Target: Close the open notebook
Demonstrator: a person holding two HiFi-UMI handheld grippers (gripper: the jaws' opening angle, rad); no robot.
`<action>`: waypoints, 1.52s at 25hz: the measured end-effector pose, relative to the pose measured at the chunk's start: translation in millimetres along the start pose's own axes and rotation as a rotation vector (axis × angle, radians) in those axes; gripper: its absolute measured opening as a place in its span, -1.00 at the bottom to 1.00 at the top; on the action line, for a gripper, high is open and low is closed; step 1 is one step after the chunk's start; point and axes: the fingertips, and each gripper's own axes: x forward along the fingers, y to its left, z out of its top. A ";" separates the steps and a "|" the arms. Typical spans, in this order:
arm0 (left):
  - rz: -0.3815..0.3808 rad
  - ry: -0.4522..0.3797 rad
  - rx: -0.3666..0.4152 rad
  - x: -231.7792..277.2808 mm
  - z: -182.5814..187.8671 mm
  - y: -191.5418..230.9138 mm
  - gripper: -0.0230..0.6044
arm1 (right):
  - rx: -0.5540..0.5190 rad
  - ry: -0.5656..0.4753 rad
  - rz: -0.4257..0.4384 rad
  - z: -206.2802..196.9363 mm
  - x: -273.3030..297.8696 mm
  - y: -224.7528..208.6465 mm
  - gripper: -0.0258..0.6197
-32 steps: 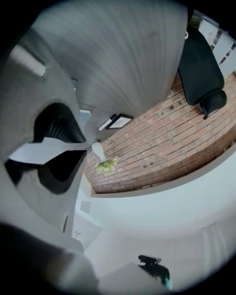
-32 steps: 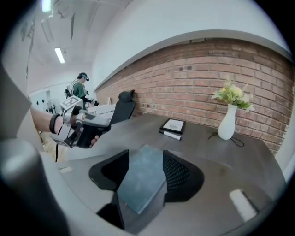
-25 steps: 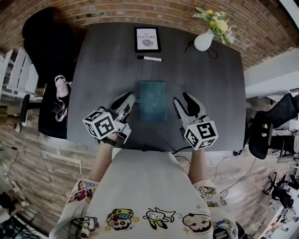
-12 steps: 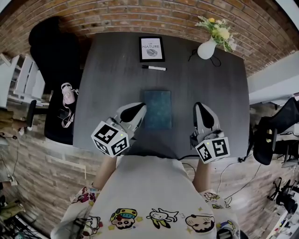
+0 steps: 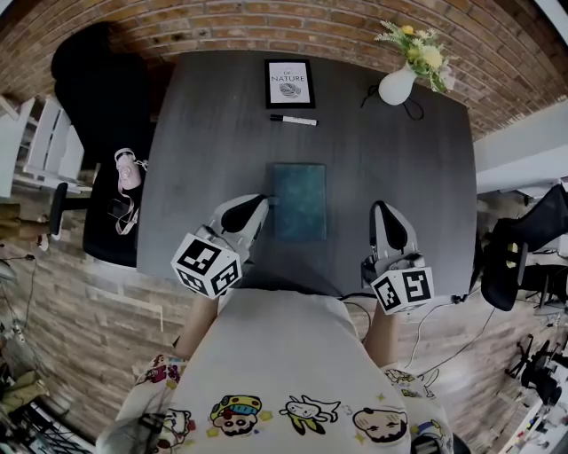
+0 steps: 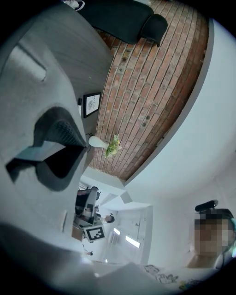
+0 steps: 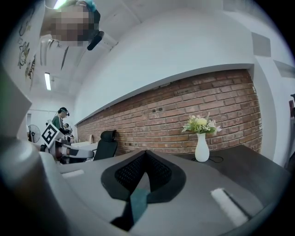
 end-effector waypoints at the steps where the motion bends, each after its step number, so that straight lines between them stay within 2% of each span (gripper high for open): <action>1: 0.003 0.003 0.002 -0.6 -1.0 0.7 -0.93 | -0.001 0.003 0.001 -0.8 -0.3 -0.3 -0.89; 29: 0.034 0.002 -0.017 -1.9 1.4 8.1 -0.93 | -0.011 0.048 0.043 -10.5 13.1 5.1 -0.90; 38: 0.041 -0.001 -0.017 -7.4 0.6 10.8 -0.93 | 0.017 0.075 0.084 -18.9 17.4 16.8 -0.90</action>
